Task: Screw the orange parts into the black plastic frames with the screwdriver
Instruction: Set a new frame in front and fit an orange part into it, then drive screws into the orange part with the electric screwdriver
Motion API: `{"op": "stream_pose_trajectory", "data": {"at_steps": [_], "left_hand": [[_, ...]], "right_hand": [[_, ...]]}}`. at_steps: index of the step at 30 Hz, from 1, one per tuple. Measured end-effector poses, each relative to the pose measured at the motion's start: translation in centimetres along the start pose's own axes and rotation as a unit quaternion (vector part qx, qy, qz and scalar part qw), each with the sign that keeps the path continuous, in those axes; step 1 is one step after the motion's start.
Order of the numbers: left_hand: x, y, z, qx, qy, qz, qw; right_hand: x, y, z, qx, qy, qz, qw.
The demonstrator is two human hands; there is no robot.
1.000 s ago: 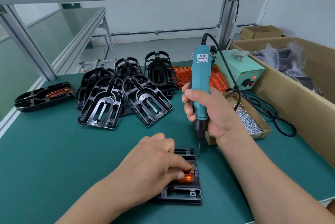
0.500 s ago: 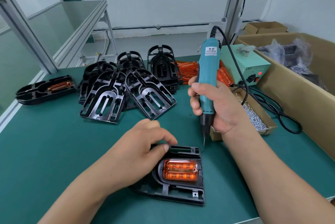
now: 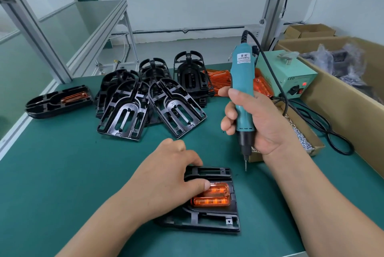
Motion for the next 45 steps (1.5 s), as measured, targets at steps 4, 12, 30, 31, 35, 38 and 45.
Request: {"op": "stream_pose_trajectory", "data": {"at_steps": [4, 12, 30, 31, 35, 38, 45], "left_hand": [[0.5, -1.8, -0.1, 0.055, 0.008, -0.021, 0.998], [1.4, -5.8, 0.0, 0.115, 0.067, -0.087, 0.987], [1.1, -6.5, 0.8, 0.112, 0.076, -0.235, 0.963], [1.3, -6.4, 0.8, 0.114, 0.073, -0.208, 0.969], [1.7, -5.7, 0.7, 0.100, 0.047, -0.143, 0.984], [1.4, -5.0, 0.6, 0.077, 0.010, -0.132, 0.988], [1.1, -4.1, 0.7, 0.092, -0.021, -0.054, 0.994]], "right_hand": [[-0.2, 0.2, -0.2, -0.019, -0.024, -0.046, 0.998], [-1.9, 1.0, -0.4, -0.070, -0.071, -0.310, 0.945], [-3.8, 2.8, -0.1, -0.103, -0.122, -0.613, 0.774], [-3.8, 2.8, -0.2, -0.103, -0.125, -0.618, 0.769], [-3.4, 2.4, -0.3, -0.078, -0.105, -0.606, 0.785], [-2.8, 1.5, -0.2, -0.054, -0.083, -0.480, 0.872], [-0.8, -0.1, 0.2, 0.014, -0.006, -0.171, 0.985]]}}
Point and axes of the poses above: each hand's wrist, its own z-axis towards the middle knuckle, its own x-axis out of the back of the hand, y = z × x, the point moved 8 cm from there along z, towards the middle knuckle, and after that the axes turned 10 degrees about -y, right-handed, at the moved point
